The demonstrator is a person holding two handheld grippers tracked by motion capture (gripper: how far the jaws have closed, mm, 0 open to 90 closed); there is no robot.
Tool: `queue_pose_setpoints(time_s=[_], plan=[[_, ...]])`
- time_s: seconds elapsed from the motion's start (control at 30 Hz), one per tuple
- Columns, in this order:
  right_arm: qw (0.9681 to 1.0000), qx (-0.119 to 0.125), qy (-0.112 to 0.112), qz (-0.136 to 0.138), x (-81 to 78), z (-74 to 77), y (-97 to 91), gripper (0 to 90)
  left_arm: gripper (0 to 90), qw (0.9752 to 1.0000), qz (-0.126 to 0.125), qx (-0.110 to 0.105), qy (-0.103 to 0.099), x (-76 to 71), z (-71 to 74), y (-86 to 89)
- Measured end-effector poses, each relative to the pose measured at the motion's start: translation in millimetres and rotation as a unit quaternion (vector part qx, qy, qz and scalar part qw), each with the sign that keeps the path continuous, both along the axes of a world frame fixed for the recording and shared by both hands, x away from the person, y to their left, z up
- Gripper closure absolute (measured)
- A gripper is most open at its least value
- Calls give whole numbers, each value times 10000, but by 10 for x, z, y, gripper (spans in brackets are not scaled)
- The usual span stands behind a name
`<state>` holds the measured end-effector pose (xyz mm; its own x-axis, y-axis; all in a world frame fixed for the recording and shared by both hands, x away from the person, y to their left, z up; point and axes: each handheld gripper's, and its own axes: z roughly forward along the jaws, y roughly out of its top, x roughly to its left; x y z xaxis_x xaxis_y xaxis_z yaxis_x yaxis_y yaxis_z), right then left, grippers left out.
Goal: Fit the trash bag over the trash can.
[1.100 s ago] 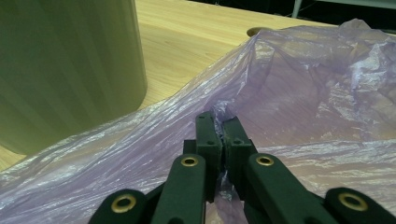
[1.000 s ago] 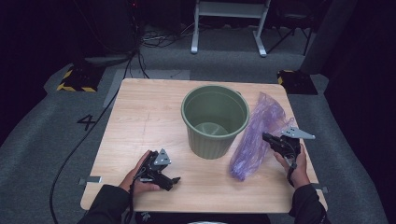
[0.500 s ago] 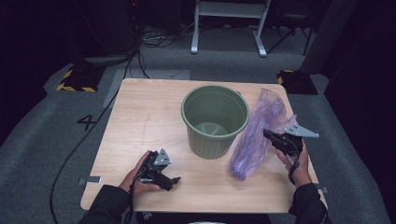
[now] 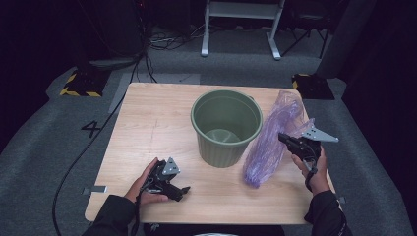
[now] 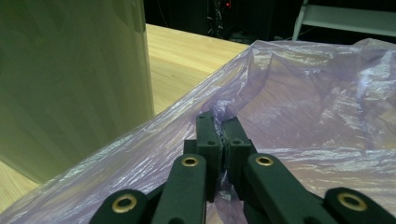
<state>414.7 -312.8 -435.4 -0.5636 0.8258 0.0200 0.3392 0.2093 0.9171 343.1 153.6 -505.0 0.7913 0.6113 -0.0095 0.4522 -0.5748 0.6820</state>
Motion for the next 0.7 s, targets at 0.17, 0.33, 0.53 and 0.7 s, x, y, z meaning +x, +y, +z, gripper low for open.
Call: queue_pose_setpoints(time_s=[0.17, 0.33, 0.53, 0.7], plan=[[10000, -25, -49, 32, -6, 71, 18, 885, 31, 9999, 11, 151, 83, -35, 50, -48], [9998, -2, -175, 83, -32, 198, 32, 885, 143, 9993, -165, 314, -145, -107, 101, -180], [9991, -28, -380, 181, -83, 336, 43, 885, 154, 9989, -263, 311, -214, -130, 138, -271], [9983, 59, -548, 208, -141, 506, 5, 885, 160, 9983, -387, 313, -286, -122, 179, -271]])
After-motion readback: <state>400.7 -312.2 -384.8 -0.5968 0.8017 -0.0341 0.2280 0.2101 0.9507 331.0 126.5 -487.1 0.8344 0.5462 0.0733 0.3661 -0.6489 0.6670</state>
